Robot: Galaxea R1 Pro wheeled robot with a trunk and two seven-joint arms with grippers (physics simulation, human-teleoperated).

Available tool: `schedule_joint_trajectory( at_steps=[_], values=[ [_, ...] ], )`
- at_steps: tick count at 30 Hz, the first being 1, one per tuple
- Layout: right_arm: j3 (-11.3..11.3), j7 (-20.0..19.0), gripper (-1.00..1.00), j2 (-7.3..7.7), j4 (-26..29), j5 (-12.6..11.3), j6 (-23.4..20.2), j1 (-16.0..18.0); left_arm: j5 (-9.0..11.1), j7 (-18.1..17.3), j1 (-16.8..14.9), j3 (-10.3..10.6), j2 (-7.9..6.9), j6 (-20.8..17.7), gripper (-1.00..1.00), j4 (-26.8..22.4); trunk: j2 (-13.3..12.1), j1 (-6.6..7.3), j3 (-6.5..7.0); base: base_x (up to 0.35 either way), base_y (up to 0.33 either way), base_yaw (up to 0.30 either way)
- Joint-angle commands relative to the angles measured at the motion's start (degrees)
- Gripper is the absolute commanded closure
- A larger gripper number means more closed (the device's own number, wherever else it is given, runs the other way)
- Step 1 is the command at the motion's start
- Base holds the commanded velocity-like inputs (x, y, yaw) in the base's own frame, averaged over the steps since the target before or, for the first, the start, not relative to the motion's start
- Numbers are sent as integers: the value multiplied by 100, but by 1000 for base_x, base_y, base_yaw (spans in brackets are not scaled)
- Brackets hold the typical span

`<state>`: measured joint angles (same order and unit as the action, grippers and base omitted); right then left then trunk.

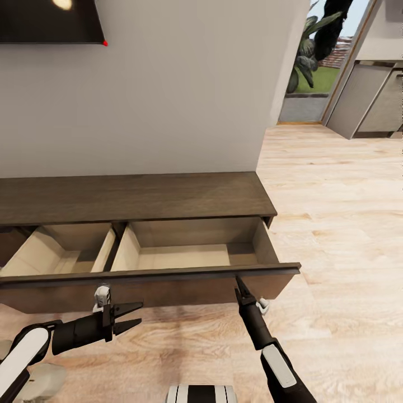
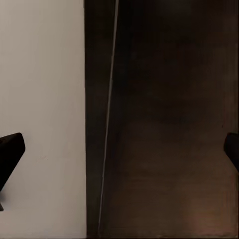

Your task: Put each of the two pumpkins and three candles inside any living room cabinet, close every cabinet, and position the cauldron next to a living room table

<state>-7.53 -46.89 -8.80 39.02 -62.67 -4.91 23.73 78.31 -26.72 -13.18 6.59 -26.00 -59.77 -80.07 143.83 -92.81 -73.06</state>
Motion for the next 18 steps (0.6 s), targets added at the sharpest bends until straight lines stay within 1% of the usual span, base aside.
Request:
schedule_joint_trajectory(
  at_steps=[1,8,14,16,18],
  values=[
    [2,5,-100,-9,0,0,0,0,-2,0,0,0,1,0,-100,0,0,0,0,-242,0,0],
    [6,48,-100,-27,0,4,-36,0,-1,0,0,0,3,0,-100,0,0,0,0,-271,0,0],
    [11,254,-100,-26,0,8,-53,0,-1,0,0,0,7,0,-100,0,0,0,0,-286,0,0],
    [51,306,-100,-26,0,9,-65,0,0,0,0,0,7,0,-100,0,0,0,0,-299,0,0],
    [153,375,-100,-26,0,9,-74,4,-1,2,0,0,7,0,-100,0,0,0,0,-304,0,0]
  ],
)
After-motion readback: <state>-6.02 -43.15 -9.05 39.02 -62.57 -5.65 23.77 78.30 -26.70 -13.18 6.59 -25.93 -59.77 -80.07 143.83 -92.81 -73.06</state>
